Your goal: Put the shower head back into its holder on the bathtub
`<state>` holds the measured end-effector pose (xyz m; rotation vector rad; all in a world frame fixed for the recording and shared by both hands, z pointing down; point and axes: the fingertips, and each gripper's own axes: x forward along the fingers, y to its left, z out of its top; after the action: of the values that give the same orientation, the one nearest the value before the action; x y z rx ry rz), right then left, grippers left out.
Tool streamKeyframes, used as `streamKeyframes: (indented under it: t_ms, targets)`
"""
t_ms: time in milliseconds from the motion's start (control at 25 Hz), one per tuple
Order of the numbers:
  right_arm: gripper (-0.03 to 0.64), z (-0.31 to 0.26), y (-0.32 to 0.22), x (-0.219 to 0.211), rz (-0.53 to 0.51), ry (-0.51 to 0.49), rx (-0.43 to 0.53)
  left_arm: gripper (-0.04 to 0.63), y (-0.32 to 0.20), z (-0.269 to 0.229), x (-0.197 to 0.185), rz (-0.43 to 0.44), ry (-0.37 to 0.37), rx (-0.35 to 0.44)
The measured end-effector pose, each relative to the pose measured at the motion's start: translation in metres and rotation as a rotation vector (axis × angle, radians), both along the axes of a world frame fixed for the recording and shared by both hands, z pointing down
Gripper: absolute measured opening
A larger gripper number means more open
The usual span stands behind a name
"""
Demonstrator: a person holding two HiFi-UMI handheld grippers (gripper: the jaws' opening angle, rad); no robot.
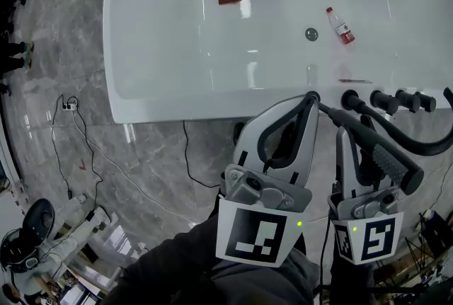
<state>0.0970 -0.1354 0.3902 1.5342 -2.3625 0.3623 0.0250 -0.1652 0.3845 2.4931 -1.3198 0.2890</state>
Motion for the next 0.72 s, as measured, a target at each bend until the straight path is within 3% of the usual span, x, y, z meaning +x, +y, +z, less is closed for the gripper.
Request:
streamKeyframes:
  t_ms: [720]
  targets:
    - [0.14, 0.049, 0.0, 0.007, 0.011, 0.007, -0.049, 0.003, 0.003, 0.034, 0.012, 0.027, -0.003, -0.054]
